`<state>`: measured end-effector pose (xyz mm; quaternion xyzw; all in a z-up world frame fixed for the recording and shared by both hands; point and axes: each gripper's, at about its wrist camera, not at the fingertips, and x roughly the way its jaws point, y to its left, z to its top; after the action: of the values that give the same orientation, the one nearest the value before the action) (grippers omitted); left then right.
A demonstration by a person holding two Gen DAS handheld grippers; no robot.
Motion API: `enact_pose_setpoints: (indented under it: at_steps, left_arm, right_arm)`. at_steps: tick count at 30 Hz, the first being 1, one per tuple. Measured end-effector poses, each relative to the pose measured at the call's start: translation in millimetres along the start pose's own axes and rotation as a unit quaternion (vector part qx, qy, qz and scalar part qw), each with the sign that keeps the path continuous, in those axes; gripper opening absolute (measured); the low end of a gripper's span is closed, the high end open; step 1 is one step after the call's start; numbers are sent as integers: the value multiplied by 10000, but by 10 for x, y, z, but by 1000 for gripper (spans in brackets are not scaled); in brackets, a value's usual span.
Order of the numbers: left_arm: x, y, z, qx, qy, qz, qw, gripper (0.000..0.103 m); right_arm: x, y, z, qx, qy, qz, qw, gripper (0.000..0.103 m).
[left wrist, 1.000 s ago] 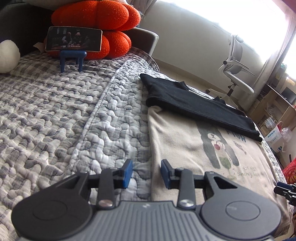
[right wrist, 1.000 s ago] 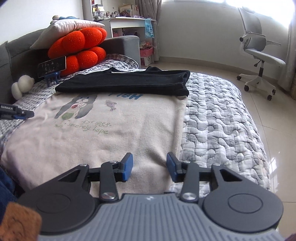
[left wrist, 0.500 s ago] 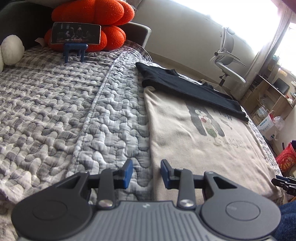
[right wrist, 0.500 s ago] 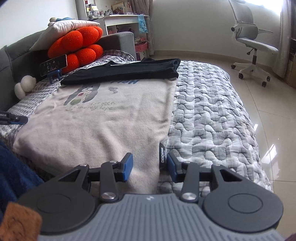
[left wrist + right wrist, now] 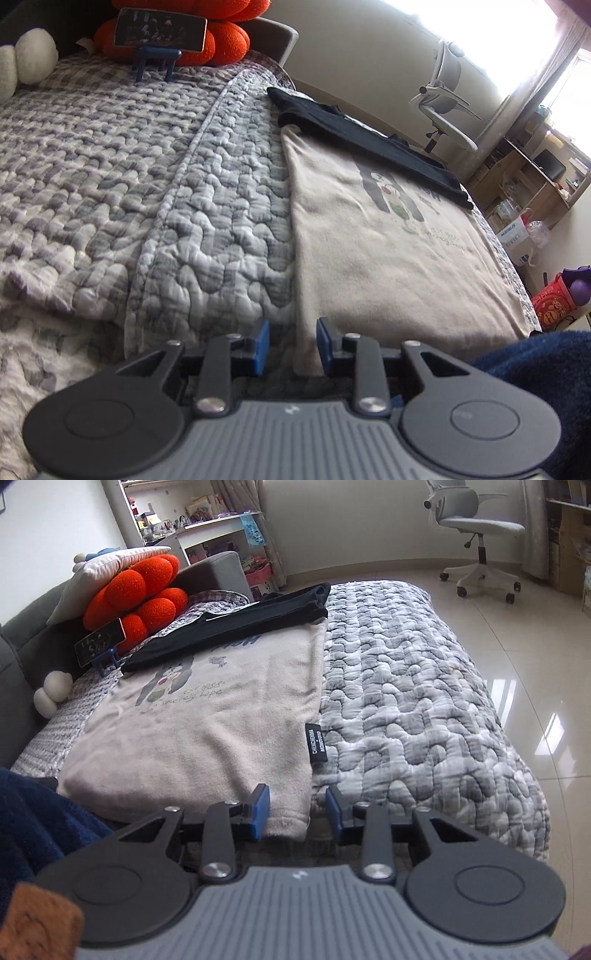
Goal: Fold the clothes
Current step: 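Move both grippers to the beige sweatshirt hem and pinch it, then lift the beige hem with both grippers and fold it toward the black sweatshirt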
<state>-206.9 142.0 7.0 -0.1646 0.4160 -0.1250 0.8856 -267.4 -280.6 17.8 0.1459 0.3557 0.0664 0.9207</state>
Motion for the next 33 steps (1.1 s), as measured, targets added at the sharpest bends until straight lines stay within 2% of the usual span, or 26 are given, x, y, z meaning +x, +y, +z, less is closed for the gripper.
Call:
enact_pose_setpoints:
  at_steps: [6,8,10,11,14,23,29,33]
  left_arm:
    - [96,39,-90,-306,112,-245,9992,28]
    - [126,12,-89,-305,132,-267,9991,28]
    - [143,-20,-93,-282,154,-241,9992,22]
    - [146,-23,-95,-302,164,-229,9991,13]
    - [145,-31,-97,-334,182,-204,9991,9]
    - [-32,-90,6,-511,192,-161,9984,8]
    - [-276,-237,318,-615,-129,-333,9975,8]
    - [-272,-260,615,-760,-298,-378,9959,8]
  right_arm:
    - [35,-39,-63,178,81,92,9998,28]
    - [37,-56,-74,233,72,163,9996,18]
    - [37,-59,-87,263,71,208,9994,14]
    - [30,-60,-90,262,57,213,9994,12]
    - [-8,-80,-91,362,18,290,9989,12]
    - [-287,-36,90,456,-482,615,9959,11]
    - [-366,53,281,390,-847,694,9932,11]
    - [-325,66,454,320,-1062,675,9915,11]
